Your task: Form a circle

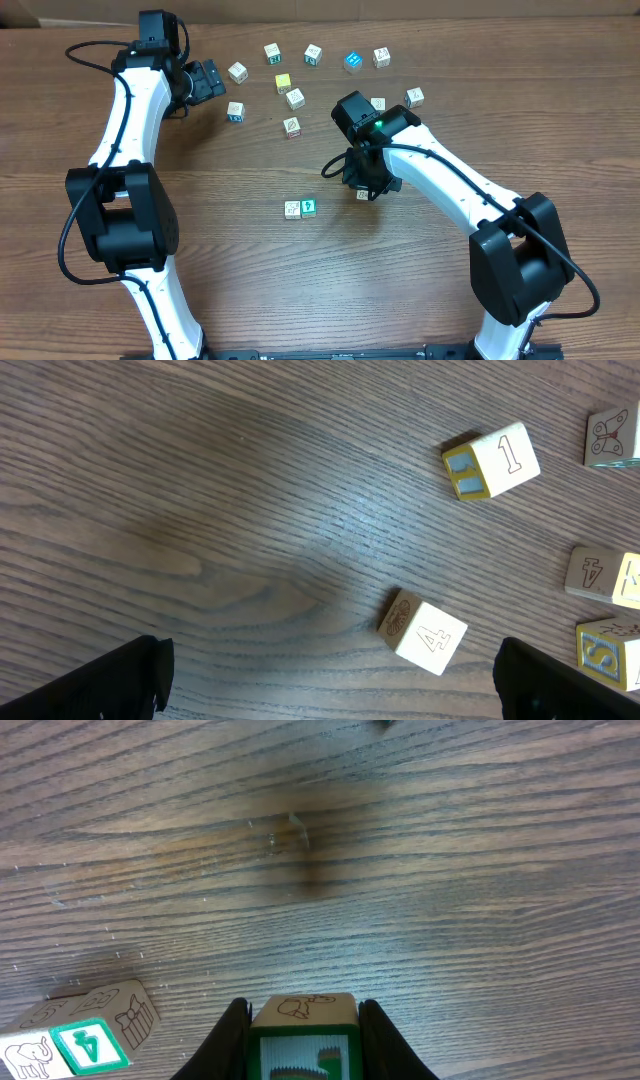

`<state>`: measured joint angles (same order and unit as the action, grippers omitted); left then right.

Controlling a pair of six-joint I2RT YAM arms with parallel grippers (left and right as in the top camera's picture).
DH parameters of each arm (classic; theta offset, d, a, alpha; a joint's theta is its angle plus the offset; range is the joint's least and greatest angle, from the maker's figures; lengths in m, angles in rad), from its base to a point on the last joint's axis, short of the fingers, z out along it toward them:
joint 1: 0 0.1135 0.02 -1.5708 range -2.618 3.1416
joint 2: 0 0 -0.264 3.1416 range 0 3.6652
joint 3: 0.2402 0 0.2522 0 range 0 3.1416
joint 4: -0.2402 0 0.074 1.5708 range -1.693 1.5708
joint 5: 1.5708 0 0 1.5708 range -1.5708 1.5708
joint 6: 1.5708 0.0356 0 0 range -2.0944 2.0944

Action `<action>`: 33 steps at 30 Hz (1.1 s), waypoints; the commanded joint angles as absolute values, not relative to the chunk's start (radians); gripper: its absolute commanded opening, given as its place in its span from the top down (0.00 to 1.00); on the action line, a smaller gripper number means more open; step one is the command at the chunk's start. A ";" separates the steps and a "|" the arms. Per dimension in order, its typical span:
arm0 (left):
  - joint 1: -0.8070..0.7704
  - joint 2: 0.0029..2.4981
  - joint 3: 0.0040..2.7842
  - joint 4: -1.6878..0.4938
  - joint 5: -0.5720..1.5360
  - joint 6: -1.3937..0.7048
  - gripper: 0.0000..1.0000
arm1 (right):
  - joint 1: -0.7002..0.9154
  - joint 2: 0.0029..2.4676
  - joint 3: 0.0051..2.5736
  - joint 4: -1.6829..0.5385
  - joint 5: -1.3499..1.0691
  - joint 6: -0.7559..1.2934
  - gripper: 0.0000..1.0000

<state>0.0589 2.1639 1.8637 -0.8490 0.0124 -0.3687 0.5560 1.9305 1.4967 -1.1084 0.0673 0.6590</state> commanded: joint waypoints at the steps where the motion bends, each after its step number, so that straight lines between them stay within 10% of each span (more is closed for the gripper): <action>1: 0.052 2.158 1.877 -0.849 0.019 -0.389 0.01 | 0.555 1.944 1.491 -1.105 0.081 0.662 0.91; 33: 0.052 2.158 1.877 -0.849 0.019 -0.389 0.00 | 0.555 1.944 1.426 -1.044 0.081 0.662 0.91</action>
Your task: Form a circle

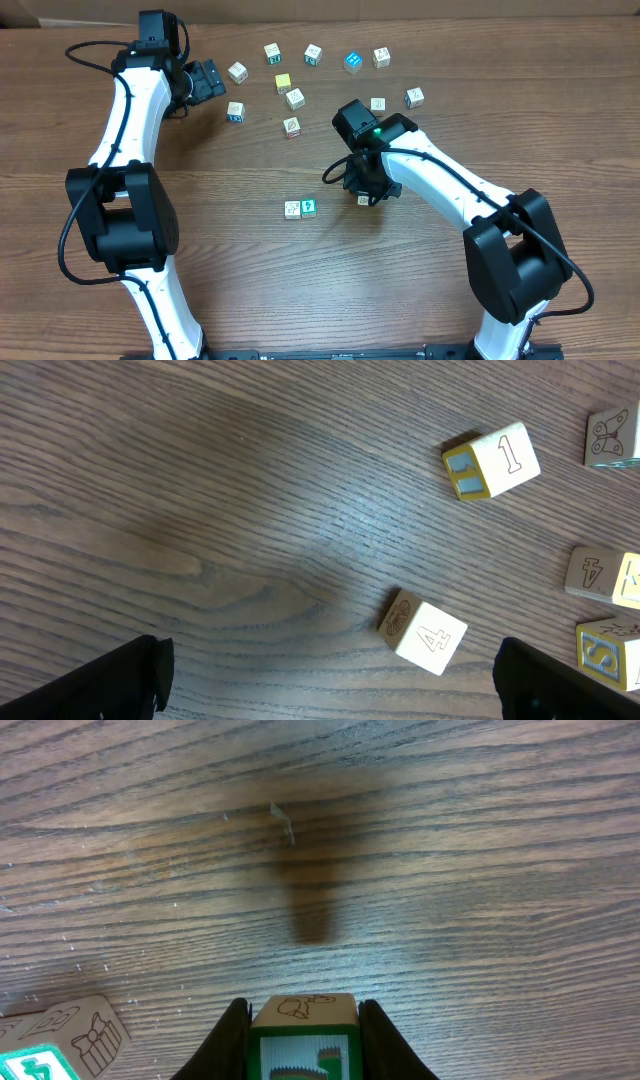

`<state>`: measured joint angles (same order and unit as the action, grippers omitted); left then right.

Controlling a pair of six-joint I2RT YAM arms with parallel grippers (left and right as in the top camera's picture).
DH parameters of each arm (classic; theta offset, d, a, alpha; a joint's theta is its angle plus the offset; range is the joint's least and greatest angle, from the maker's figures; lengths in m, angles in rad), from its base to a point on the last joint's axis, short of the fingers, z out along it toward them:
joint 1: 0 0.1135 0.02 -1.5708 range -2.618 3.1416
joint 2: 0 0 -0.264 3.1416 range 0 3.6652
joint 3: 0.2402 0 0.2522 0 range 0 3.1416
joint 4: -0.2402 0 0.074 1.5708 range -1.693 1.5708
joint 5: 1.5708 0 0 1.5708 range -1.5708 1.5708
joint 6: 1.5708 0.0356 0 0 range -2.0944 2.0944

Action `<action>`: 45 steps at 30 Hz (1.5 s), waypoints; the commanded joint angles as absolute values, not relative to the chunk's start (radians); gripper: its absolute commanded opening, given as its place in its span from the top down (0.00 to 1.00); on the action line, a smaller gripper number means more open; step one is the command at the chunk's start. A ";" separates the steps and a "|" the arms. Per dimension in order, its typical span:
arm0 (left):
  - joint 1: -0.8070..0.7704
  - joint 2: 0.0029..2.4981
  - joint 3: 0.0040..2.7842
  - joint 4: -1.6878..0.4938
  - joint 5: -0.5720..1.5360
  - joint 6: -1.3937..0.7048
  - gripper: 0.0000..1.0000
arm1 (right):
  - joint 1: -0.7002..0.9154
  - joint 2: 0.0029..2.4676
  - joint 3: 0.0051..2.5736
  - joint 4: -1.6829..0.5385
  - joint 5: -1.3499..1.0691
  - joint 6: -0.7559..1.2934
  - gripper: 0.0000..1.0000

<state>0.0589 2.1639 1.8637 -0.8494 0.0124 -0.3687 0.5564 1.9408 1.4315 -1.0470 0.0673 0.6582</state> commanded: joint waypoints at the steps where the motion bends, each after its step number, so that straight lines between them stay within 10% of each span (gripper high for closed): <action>1: 0.052 2.158 1.877 -0.849 0.019 -0.389 0.00 | 0.555 1.944 1.426 -1.044 0.081 0.662 0.91; 45: 0.052 2.158 1.877 -0.849 0.019 -0.389 0.00 | 0.594 1.944 1.425 -1.011 0.035 0.657 0.91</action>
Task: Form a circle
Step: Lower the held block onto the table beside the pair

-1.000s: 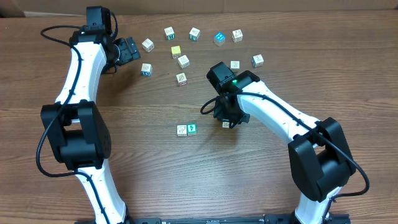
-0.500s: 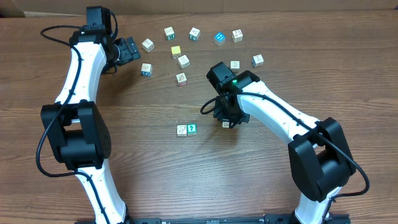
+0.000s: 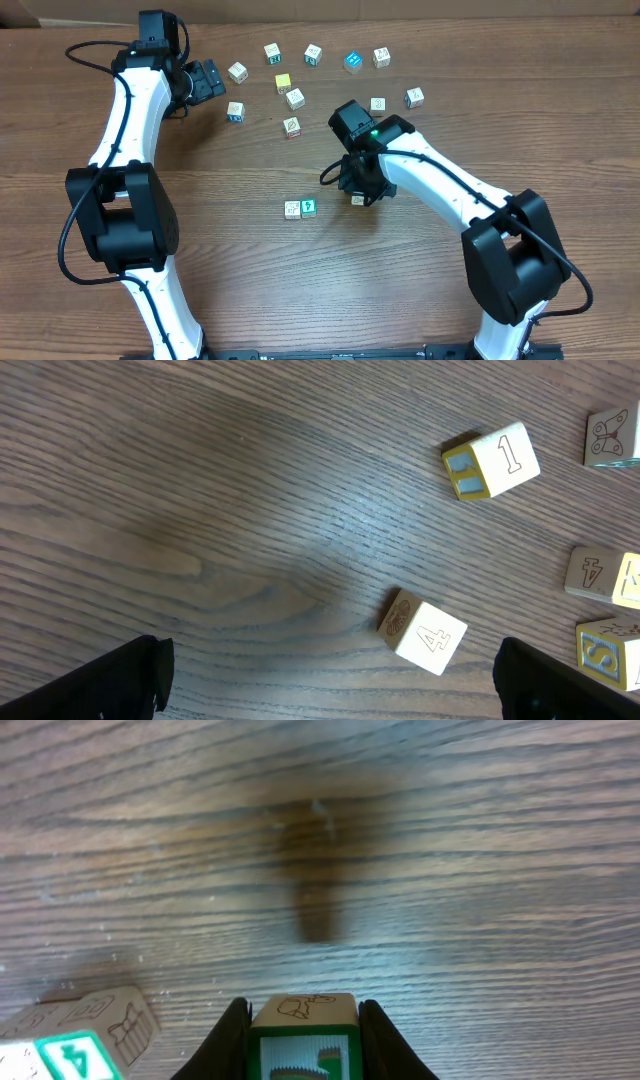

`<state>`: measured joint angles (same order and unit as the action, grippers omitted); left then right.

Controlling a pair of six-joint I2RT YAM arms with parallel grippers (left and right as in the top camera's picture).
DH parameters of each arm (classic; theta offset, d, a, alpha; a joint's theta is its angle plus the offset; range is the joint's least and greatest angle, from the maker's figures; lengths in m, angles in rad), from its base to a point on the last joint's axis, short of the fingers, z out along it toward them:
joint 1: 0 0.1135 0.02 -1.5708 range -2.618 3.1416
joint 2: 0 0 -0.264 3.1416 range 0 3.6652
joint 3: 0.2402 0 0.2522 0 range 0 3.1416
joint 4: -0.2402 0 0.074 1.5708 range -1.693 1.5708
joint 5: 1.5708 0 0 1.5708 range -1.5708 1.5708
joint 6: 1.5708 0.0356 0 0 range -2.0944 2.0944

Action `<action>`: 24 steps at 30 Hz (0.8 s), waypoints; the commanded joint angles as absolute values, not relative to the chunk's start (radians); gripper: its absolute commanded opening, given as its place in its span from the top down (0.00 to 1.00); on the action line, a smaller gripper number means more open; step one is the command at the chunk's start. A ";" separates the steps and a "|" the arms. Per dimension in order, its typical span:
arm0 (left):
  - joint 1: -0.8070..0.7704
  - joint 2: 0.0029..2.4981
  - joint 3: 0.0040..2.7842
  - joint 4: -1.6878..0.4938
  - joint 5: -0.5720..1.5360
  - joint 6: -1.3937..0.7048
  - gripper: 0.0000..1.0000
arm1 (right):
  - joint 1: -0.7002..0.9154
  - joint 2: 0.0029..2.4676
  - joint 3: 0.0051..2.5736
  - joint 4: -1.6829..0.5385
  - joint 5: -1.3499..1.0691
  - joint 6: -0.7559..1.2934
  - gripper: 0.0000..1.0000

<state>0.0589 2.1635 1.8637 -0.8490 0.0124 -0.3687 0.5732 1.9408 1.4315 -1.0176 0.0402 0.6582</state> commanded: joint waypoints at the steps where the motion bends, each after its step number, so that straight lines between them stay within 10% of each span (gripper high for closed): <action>1: 0.052 2.158 1.877 -0.849 0.019 -0.389 0.00 | 0.598 1.944 1.423 -1.006 0.035 0.654 0.91; 18: 0.052 2.158 1.877 -0.849 0.019 -0.389 0.00 | 0.616 1.944 1.316 -0.843 0.023 0.620 0.91; 24: 0.052 2.158 1.876 -0.849 0.019 -0.389 0.00 | 0.616 1.944 1.316 -0.843 0.020 0.620 0.71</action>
<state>0.0589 2.1639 1.8637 -0.8490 0.0124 -0.3687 0.6106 1.9408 1.3201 -0.8486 0.0261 0.6262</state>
